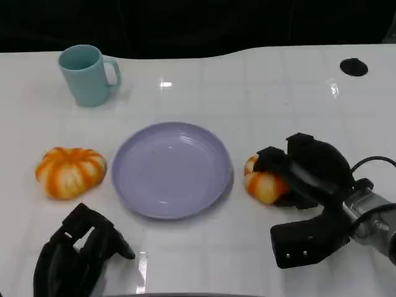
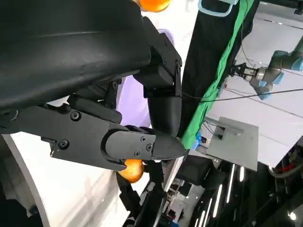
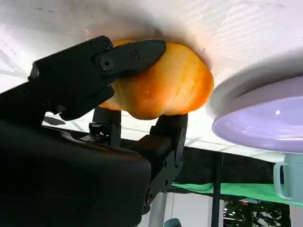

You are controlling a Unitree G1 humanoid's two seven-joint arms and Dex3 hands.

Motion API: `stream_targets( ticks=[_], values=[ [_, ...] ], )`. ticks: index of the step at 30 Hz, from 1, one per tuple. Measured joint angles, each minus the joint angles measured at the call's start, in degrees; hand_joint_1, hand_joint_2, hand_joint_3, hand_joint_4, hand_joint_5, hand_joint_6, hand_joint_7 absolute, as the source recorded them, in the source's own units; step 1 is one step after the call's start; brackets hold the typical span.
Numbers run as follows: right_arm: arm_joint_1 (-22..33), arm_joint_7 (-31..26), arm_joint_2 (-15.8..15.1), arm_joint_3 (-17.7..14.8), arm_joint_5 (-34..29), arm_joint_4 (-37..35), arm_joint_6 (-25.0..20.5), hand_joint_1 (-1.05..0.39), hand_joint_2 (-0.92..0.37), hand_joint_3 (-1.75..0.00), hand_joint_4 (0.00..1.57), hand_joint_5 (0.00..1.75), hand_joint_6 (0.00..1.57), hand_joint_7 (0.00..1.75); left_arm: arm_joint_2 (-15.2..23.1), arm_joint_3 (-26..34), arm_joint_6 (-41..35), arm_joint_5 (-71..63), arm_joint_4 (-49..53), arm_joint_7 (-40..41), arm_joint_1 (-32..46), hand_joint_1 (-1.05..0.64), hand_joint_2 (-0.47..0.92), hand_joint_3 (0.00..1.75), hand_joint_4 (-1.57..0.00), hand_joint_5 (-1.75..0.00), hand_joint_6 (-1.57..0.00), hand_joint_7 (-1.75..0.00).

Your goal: Grasp the bread from the table and place it into the plate.

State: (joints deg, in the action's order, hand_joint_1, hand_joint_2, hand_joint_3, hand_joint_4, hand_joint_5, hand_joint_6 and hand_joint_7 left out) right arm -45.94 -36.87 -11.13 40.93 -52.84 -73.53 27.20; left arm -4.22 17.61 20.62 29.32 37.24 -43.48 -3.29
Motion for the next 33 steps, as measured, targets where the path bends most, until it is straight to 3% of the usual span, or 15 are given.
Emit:
stream_targets(
  ticks=[3,5,8,17,20,24,28,33],
  values=[
    [0.1,-0.9,0.0,-0.3,0.4,0.0,1.5,-0.21,-0.71,-0.77,0.57,1.75,0.54,1.51,0.0,0.0,0.0,0.0,0.0,0.0,0.0,-0.56,0.92,0.26,-0.65,-1.75,-0.53,-1.5],
    [0.1,-1.6,-0.1,-0.8,0.8,0.1,1.7,-0.17,-0.67,-0.75,0.56,1.75,0.44,1.63,0.0,0.0,-0.1,0.0,0.0,0.0,0.0,-0.56,0.92,0.26,-0.64,-1.75,-0.53,-1.5],
    [0.0,-2.6,-0.5,-2.8,2.7,0.9,2.4,-0.16,-0.75,-0.6,0.59,1.75,0.4,1.73,0.0,0.0,-0.5,0.1,0.0,0.0,0.0,-0.57,0.92,0.25,-0.64,-1.75,-0.52,-1.5],
    [-2.9,-4.4,-0.3,-7.1,7.0,4.8,8.0,-0.14,-0.83,-0.47,0.71,1.75,0.52,1.73,0.0,-0.2,-0.5,-0.1,0.0,0.2,0.0,-0.57,0.92,0.26,-0.63,-1.75,-0.52,-1.51],
    [-3.6,-3.7,0.8,-7.2,7.4,5.8,8.3,-0.13,-0.81,-0.45,0.73,1.75,0.6,1.66,0.0,-0.3,-0.5,-0.1,0.0,0.3,0.0,-0.57,0.92,0.26,-0.63,-1.75,-0.52,-1.51],
    [-5.2,-1.3,3.7,-7.2,7.6,7.2,8.7,-0.1,-0.71,-0.62,0.77,1.75,0.66,1.62,0.0,-0.5,-0.4,-0.2,0.0,0.4,0.0,-0.58,0.92,0.25,-0.63,-1.75,-0.52,-1.52],
    [-7.0,0.3,6.7,-6.9,7.5,7.6,9.1,-0.12,-0.66,-0.66,0.78,1.75,0.63,1.68,-0.1,-0.5,-0.4,-0.2,0.0,0.7,-0.1,-0.58,0.92,0.24,-0.63,-1.75,-0.52,-1.52],
    [-8.9,1.7,10.4,-5.6,6.5,6.5,8.4,-0.18,-0.7,-0.65,0.81,1.75,0.57,1.74,-0.1,-0.6,-0.4,-0.2,0.0,0.8,-0.1,-0.58,0.92,0.24,-0.62,-1.75,-0.51,-1.51]
  ],
)
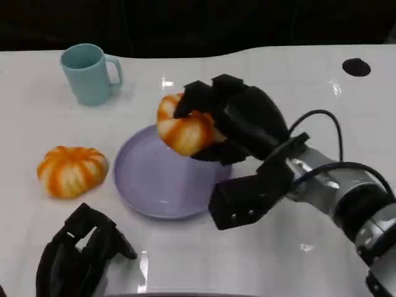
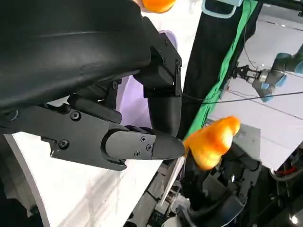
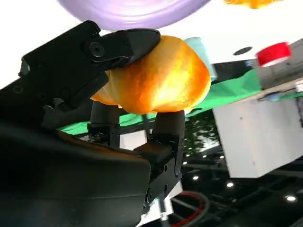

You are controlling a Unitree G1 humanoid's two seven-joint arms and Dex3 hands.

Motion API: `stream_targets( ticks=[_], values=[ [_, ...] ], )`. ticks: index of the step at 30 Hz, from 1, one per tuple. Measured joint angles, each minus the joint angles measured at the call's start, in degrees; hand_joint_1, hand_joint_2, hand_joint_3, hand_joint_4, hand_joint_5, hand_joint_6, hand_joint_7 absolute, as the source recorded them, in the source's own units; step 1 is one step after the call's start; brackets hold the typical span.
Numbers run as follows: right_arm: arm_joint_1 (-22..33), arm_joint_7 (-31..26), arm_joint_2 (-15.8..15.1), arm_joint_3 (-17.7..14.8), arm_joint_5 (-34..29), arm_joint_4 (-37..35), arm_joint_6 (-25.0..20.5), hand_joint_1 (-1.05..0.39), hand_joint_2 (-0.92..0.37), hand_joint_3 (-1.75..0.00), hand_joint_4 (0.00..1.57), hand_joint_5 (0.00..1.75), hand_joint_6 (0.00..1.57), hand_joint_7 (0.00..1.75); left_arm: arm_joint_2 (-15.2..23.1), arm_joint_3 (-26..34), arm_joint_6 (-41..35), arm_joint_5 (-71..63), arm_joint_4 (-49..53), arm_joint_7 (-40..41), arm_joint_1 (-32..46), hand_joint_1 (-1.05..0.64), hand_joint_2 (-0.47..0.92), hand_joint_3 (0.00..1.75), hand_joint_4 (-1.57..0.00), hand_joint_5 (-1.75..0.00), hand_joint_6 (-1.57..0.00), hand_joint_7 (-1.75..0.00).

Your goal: Grasp the bread from the table and place it into the plate.

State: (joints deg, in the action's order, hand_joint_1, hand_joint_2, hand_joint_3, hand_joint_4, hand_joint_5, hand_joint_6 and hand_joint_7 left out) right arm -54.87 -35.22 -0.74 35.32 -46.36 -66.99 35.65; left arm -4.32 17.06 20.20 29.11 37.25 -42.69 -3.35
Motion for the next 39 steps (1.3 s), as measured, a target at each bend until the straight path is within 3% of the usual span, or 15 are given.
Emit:
stream_targets(
  ticks=[9,17,18,22,24,25,27,29,31,32,33,35,37,39],
  values=[
    [-3.4,5.1,5.3,2.7,-0.5,-4.0,-5.6,-0.2,-0.69,-0.72,0.85,1.75,0.59,1.75,-0.2,-0.2,0.5,0.0,0.0,0.0,0.1,-0.58,0.92,0.25,-0.62,-1.75,-0.52,-1.49],
    [-3.6,4.6,6.5,5.6,-2.9,-5.5,-10.4,-0.23,-0.68,-0.83,0.87,1.75,0.59,1.75,-0.2,-0.3,0.5,0.0,0.0,0.0,0.2,-0.57,0.92,0.24,-0.62,-1.75,-0.53,-1.47],
    [-3.6,4.3,6.7,5.9,-3.4,-5.7,-11.3,-0.25,-0.7,-0.78,0.86,1.75,0.58,1.69,-0.2,-0.3,0.5,0.0,-0.1,0.0,0.2,-0.57,0.92,0.24,-0.62,-1.75,-0.53,-1.47],
    [-4.0,4.3,7.9,8.3,-6.7,-6.4,-19.5,-0.27,-0.9,-0.31,0.82,1.75,0.76,1.1,-0.3,-0.3,0.5,0.0,-0.1,0.0,0.2,-0.57,0.92,0.25,-0.61,-1.75,-0.53,-1.46],
    [-4.0,4.9,8.5,8.9,-7.2,-6.4,-22.5,-0.25,-0.91,-0.26,0.81,1.75,0.8,1.04,-0.3,-0.3,0.5,0.0,-0.1,0.0,0.2,-0.57,0.92,0.26,-0.61,-1.75,-0.53,-1.46],
    [-4.0,5.0,8.7,9.2,-7.2,-6.4,-23.3,-0.24,-0.92,-0.23,0.81,1.75,0.77,1.13,-0.3,-0.3,0.5,0.0,-0.1,0.0,0.2,-0.57,0.92,0.25,-0.61,-1.75,-0.54,-1.47],
    [-4.0,4.8,9.2,9.5,-7.3,-6.4,-23.6,-0.23,-0.92,-0.2,0.82,1.75,0.75,1.18,-0.3,-0.3,0.5,0.0,-0.1,0.0,0.2,-0.57,0.92,0.25,-0.62,-1.75,-0.54,-1.47],
    [-4.0,4.1,9.5,9.6,-7.0,-6.4,-23.3,-0.22,-0.92,-0.15,0.81,1.75,0.74,1.1,-0.3,-0.3,0.5,0.0,-0.2,0.0,0.2,-0.57,0.92,0.25,-0.62,-1.75,-0.54,-1.46],
    [-3.9,3.5,9.7,9.0,-6.2,-6.4,-22.0,-0.31,-0.92,-0.13,0.75,1.52,0.82,0.55,-0.3,-0.3,0.5,0.0,-0.2,0.0,0.2,-0.57,0.92,0.25,-0.61,-1.75,-0.53,-1.46],
    [-3.9,3.3,9.7,8.5,-5.7,-6.4,-21.0,-0.38,-0.92,-0.16,0.73,1.18,0.83,0.31,-0.3,-0.3,0.5,0.0,-0.2,0.0,0.2,-0.57,0.92,0.25,-0.62,-1.75,-0.53,-1.46],
    [-3.9,3.4,9.8,8.1,-5.3,-6.4,-20.2,-0.44,-0.92,-0.19,0.75,0.82,0.81,0.18,-0.3,-0.4,0.5,0.0,-0.3,0.0,0.2,-0.58,0.92,0.25,-0.62,-1.75,-0.54,-1.47],
    [-3.9,5.6,9.8,7.7,-4.4,-6.4,-19.9,-0.58,-0.92,-0.3,0.59,0.31,0.6,0.04,-0.3,-0.4,0.5,0.0,-0.4,0.0,0.2,-0.58,0.92,0.24,-0.63,-1.75,-0.54,-1.48],
    [-3.8,9.5,9.8,7.5,-3.6,-6.5,-19.7,-0.67,-0.92,-0.35,0.48,0.15,0.47,0.01,-0.4,-0.4,0.5,0.0,-0.4,0.0,0.2,-0.57,0.92,0.24,-0.63,-1.75,-0.54,-1.47],
    [-3.8,12.4,9.7,7.3,-2.9,-6.5,-19.1,-0.69,-0.92,-0.37,0.45,0.11,0.43,0.0,-0.4,-0.4,0.5,0.0,-0.5,0.0,0.2,-0.57,0.92,0.24,-0.63,-1.75,-0.54,-1.47]
  ],
)
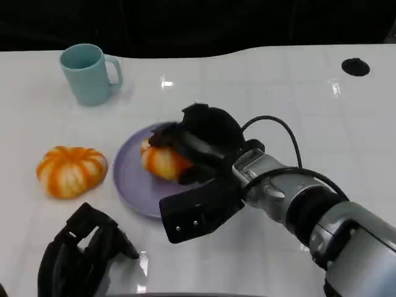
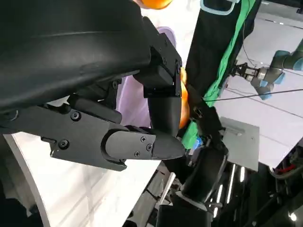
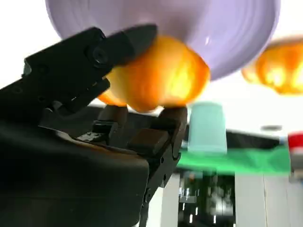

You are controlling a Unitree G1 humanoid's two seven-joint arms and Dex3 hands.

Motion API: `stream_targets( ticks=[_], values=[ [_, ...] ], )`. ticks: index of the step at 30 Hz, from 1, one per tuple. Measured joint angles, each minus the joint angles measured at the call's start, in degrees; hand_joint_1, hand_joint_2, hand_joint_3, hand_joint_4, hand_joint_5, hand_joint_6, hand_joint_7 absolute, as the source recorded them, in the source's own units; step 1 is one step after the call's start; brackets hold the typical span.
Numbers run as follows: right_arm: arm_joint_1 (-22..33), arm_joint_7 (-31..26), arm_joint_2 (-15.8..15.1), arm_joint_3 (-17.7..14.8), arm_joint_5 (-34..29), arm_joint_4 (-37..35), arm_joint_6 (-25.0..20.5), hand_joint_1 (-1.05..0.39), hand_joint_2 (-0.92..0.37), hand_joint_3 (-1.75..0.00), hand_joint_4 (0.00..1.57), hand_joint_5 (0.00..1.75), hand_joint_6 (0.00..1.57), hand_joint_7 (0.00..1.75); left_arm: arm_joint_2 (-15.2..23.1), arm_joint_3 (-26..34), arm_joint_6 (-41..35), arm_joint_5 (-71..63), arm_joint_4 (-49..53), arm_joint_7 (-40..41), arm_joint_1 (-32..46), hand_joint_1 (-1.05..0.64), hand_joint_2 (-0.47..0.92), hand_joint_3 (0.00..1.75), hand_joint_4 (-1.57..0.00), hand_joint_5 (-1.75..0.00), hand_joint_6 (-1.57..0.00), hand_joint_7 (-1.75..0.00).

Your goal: Grasp the bread from the table and place it into the plate.

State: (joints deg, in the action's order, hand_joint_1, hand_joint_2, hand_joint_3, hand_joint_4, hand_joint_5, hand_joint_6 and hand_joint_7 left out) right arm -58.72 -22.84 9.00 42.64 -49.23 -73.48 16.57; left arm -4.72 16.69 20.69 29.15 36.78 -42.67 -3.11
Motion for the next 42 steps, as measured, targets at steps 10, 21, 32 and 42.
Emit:
stream_targets(
  ticks=[10,21,32,42],
  values=[
    [0.1,4.2,-0.3,-0.2,0.8,0.3,1.0,-0.83,-0.92,-0.46,0.11,0.0,0.15,0.0,-0.1,0.0,0.0,0.0,-0.1,0.0,0.0,-0.59,0.92,0.25,-0.62,-1.75,-0.53,-1.48],
    [1.7,9.3,-3.5,-2.5,3.9,4.1,4.6,-0.86,-0.92,-0.49,0.1,0.02,0.13,0.0,-0.2,0.0,-0.1,0.0,-0.4,0.0,0.0,-0.57,0.92,0.25,-0.63,-1.75,-0.53,-1.47],
    [9.5,14.3,-11.5,-8.6,11.3,14.1,15.9,-0.8,-0.92,-0.46,0.22,0.08,0.22,0.04,-0.3,0.2,-0.1,0.0,-0.3,0.0,0.0,-0.57,0.92,0.24,-0.62,-1.75,-0.52,-1.48],
    [21.9,26.3,-15.0,-20.3,30.1,21.1,26.4,-0.7,-0.92,-0.4,0.54,0.22,0.47,0.12,-0.3,0.1,0.0,-0.1,-0.1,0.4,-0.2,-0.57,0.92,0.25,-0.63,-1.75,-0.52,-1.51]
  ],
)
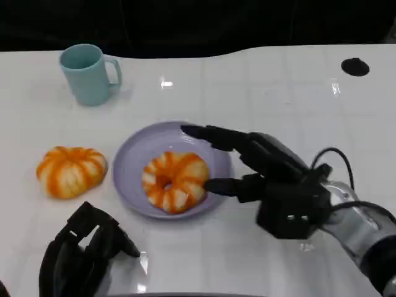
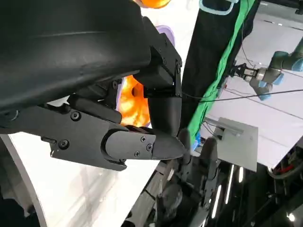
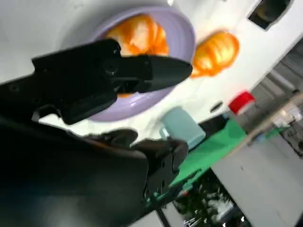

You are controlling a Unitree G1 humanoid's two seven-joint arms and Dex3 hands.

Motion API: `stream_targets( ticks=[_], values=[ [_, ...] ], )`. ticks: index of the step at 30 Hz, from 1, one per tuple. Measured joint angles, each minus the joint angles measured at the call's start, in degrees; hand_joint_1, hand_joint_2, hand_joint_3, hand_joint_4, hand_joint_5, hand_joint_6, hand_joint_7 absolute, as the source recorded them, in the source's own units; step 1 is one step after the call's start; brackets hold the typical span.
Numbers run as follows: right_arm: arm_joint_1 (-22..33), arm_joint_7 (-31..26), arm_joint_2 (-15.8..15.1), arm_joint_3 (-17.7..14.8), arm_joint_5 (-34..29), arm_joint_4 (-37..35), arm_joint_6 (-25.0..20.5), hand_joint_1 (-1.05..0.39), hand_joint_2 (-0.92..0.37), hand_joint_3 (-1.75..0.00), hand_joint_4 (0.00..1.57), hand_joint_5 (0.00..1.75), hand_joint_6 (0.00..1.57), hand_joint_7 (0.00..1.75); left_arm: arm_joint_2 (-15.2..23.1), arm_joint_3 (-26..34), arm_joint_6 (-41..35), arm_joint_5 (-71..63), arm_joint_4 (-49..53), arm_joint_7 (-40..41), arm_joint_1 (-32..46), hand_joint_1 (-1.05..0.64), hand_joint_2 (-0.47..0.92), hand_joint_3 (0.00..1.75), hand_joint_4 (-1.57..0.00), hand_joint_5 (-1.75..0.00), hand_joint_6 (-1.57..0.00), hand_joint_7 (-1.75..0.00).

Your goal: Grasp the bread from the table and place it into the plate.

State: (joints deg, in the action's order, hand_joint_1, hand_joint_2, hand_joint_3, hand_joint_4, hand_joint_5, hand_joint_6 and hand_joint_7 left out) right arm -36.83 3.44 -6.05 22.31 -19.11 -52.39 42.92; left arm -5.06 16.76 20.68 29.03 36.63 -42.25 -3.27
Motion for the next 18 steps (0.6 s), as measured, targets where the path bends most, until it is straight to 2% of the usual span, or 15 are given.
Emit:
stream_targets(
  ticks=[2,4,6,8,9,10,11,12,13,14,16,18],
  values=[
    [1.8,4.5,-0.6,-2.3,4.5,1.0,0.7,-0.7,-0.92,-0.39,0.55,0.22,0.49,0.11,0.0,0.0,0.1,0.0,0.2,0.0,0.0,-0.57,0.92,0.25,-0.63,-1.75,-0.52,-1.51],
    [2.9,9.1,-0.8,-4.3,8.4,1.9,0.7,-0.66,-0.92,-0.39,0.64,0.29,0.57,0.14,0.0,0.0,0.2,0.0,0.3,0.0,-0.1,-0.57,0.92,0.26,-0.63,-1.75,-0.52,-1.5],
    [4.6,16.3,-1.1,-6.6,14.8,3.7,-0.2,-0.62,-0.92,-0.39,0.68,0.33,0.61,0.16,-0.1,-0.1,0.2,0.0,0.3,0.0,-0.1,-0.58,0.92,0.26,-0.63,-1.75,-0.52,-1.5],
    [6.8,23.4,-1.4,-9.2,21.4,5.8,-2.8,-0.57,-0.92,-0.38,0.59,0.64,0.66,0.18,-0.1,0.0,0.1,0.1,0.3,0.0,-0.1,-0.57,0.92,0.25,-0.64,-1.75,-0.53,-1.5],
    [8.0,26.6,-1.5,-10.5,24.2,6.8,-4.4,-0.57,-0.92,-0.37,0.57,0.72,0.67,0.18,0.0,0.0,0.1,0.1,0.3,0.0,-0.1,-0.57,0.92,0.25,-0.64,-1.75,-0.53,-1.49],
    [9.2,29.2,-1.5,-11.5,26.7,7.6,-6.0,-0.56,-0.92,-0.38,0.52,0.94,0.7,0.24,0.0,0.0,0.0,0.1,0.4,0.0,-0.1,-0.58,0.92,0.25,-0.64,-1.75,-0.53,-1.49],
    [10.3,31.6,-1.4,-12.5,28.7,8.2,-7.2,-0.56,-0.92,-0.38,0.49,1.04,0.71,0.27,0.0,0.0,0.0,0.1,0.3,0.0,-0.1,-0.58,0.92,0.25,-0.63,-1.75,-0.53,-1.5],
    [11.4,33.7,-1.3,-13.6,30.7,8.5,-8.1,-0.56,-0.92,-0.38,0.46,1.16,0.72,0.34,0.0,-0.1,0.0,0.1,0.3,0.0,-0.1,-0.58,0.92,0.25,-0.63,-1.75,-0.53,-1.5],
    [12.5,35.5,-1.2,-14.8,32.4,8.9,-9.0,-0.56,-0.92,-0.37,0.42,1.27,0.67,0.47,0.0,-0.1,0.0,0.0,0.3,0.0,-0.1,-0.58,0.92,0.26,-0.64,-1.75,-0.53,-1.5],
    [13.5,37.1,-1.0,-15.8,34.2,9.4,-10.2,-0.58,-0.92,-0.36,0.4,1.41,0.6,0.69,0.1,-0.1,0.0,0.0,0.3,0.0,-0.1,-0.59,0.92,0.26,-0.65,-1.75,-0.54,-1.51],
    [15.6,39.4,-0.6,-17.7,37.0,11.0,-13.1,-0.59,-0.92,-0.36,0.38,1.49,0.55,0.86,0.2,-0.1,0.0,-0.4,0.3,0.1,-0.1,-0.59,0.92,0.25,-0.65,-1.75,-0.54,-1.51],
    [17.7,40.3,-0.3,-18.9,38.4,13.0,-15.7,-0.6,-0.92,-0.37,0.37,1.53,0.53,0.93,0.2,-0.1,0.0,-0.7,0.3,0.2,-0.1,-0.59,0.92,0.25,-0.65,-1.75,-0.54,-1.51]
  ],
)
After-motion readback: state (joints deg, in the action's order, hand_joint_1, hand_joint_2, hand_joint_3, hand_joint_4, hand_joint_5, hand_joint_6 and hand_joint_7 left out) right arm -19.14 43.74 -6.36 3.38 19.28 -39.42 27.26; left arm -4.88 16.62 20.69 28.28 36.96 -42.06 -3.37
